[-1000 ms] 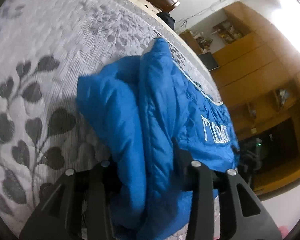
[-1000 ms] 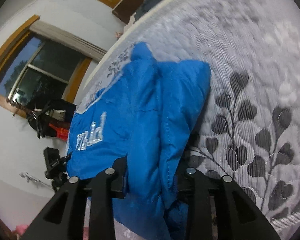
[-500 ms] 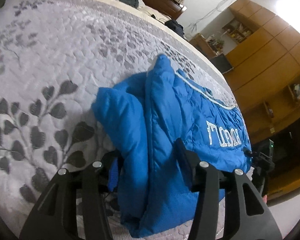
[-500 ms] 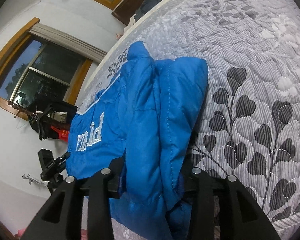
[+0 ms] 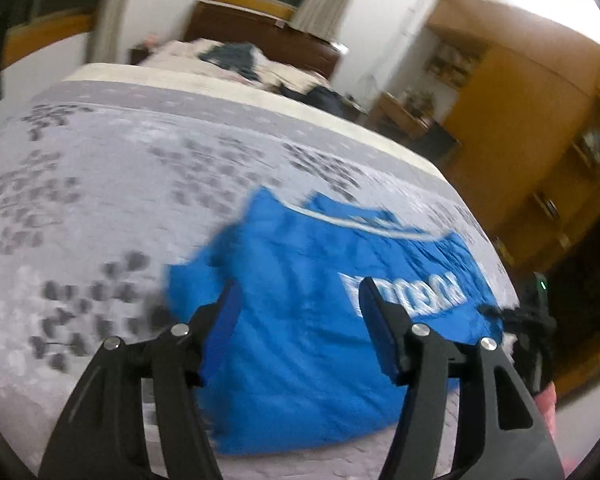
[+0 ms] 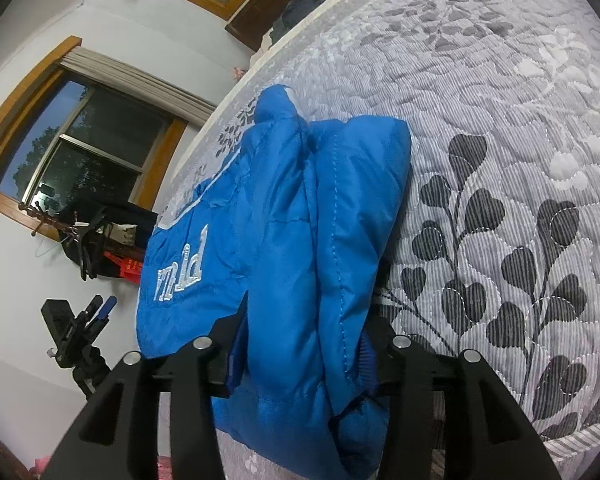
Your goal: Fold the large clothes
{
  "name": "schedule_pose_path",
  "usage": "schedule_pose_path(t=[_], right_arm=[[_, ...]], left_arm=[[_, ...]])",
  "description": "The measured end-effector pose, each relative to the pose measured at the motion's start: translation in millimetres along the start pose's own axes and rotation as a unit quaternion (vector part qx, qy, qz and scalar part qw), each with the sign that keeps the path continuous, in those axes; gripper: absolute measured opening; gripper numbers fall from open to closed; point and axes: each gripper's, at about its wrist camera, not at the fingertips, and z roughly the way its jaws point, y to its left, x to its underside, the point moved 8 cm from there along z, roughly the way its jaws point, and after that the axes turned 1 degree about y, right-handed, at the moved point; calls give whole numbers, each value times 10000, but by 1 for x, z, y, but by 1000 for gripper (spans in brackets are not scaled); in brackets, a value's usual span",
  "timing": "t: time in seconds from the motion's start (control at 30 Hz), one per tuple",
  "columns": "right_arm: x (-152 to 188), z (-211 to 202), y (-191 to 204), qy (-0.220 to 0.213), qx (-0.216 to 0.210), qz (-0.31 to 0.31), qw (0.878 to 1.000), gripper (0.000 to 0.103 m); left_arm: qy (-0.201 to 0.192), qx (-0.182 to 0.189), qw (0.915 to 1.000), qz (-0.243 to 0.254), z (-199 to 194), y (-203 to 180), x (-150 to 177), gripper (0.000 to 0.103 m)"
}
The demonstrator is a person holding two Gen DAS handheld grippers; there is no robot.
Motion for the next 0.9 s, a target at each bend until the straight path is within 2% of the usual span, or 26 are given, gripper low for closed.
schedule_pose_path(t=[0.17, 0.37, 0.63, 0.9], right_arm=[[3, 0, -3, 18, -29, 26, 10000, 48], [5, 1, -5, 40, -39, 25, 10000, 50], [5, 8, -14, 106, -136, 150, 9997, 54], [7, 10, -20, 39, -195, 244, 9995, 54]], left_arm=[[398, -95, 9981, 452, 47, -30, 12, 60], [799, -230, 9957, 419, 84, -22, 25, 59], [697, -339, 9949, 645, 89, -24, 32, 60], [576, -238, 9959, 663, 88, -23, 34, 60]])
